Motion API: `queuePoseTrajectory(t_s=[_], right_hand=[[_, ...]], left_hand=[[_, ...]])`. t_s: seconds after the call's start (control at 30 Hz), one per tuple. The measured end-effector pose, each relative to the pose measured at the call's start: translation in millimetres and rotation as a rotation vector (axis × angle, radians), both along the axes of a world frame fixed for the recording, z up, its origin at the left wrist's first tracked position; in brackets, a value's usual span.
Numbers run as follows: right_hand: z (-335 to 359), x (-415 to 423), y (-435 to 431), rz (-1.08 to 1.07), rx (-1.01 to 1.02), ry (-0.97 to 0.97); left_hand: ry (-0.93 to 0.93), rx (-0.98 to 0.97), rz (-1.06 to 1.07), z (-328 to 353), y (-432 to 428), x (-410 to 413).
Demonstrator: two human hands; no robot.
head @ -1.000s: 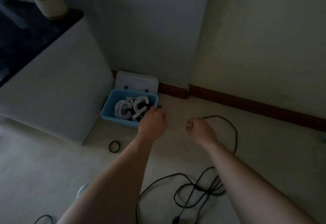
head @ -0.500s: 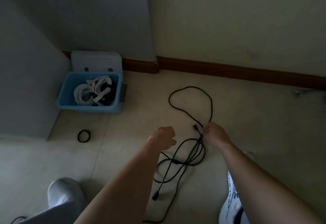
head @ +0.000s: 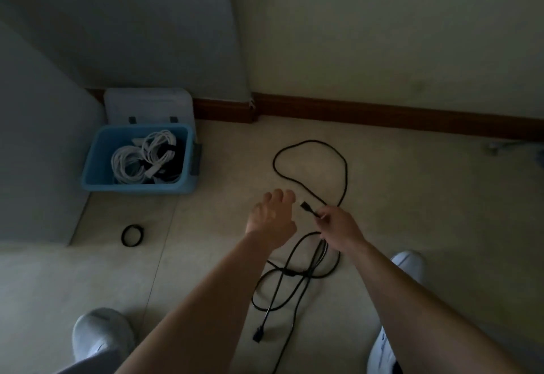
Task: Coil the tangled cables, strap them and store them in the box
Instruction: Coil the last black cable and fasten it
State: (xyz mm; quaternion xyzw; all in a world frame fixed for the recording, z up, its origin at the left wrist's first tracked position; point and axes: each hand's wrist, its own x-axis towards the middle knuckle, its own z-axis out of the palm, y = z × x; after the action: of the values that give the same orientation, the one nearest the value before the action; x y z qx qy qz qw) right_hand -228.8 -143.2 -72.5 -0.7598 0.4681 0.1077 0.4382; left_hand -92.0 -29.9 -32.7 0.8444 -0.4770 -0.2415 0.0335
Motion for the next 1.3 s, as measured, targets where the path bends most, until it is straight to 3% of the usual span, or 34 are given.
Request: queuePoseTrajectory(t_s=[0.07,0.13,0.27,0.43,0.53,0.67,0.77,0.93,1.03,1.17,1.3], right_hand=[[22.4,9.4,4.0,-0.034,0.168,-0.164],[51.3,23.9,7.8,0.014,0.202,-0.298],[114.9,50.9,11.4,0.087,0.107,-0.287],[208.5,64.7,17.8,0.158,-0.066,-0.308],[257.5,66.7,23.8,0.097,0.088,-0.41],[331.5,67.4,35.0,0.105,0.247,-0.509],[387.3,61.5,45.9,0.147,0.293,-0.594],[466.7,31.0,50.4,0.299,0.227,-0.609],[488.2,18.3,54.5,0.4,0.175,-0.727],[479.3,15.9,63.7,0.219,0.069,-0.936],[449.4,21.7,73.1,0.103,-0.114,-1.069]], left_hand=[[-0.052,-0.029,-0.147,25.4,-4.7,6.0],[-0.051,0.003,-0.223,57.2,-8.8,7.9],[0.088,0.046,-0.076,116.3,-6.4,10.5],[0.072,-0.054,0.018,198.9,9.9,31.7],[0.037,-0.148,0.05,256.8,21.1,42.5],[-0.182,-0.295,0.086,327.7,46.7,52.3],[-0.151,-0.47,0.206,361.7,64.6,55.2],[0.065,-0.717,0.349,398.0,97.7,55.6],[0.501,-0.8,0.343,413.0,109.2,40.0],[1.191,-0.78,0.379,426.6,119.6,18.8],[1.45,-0.68,0.377,426.3,123.4,0.4]])
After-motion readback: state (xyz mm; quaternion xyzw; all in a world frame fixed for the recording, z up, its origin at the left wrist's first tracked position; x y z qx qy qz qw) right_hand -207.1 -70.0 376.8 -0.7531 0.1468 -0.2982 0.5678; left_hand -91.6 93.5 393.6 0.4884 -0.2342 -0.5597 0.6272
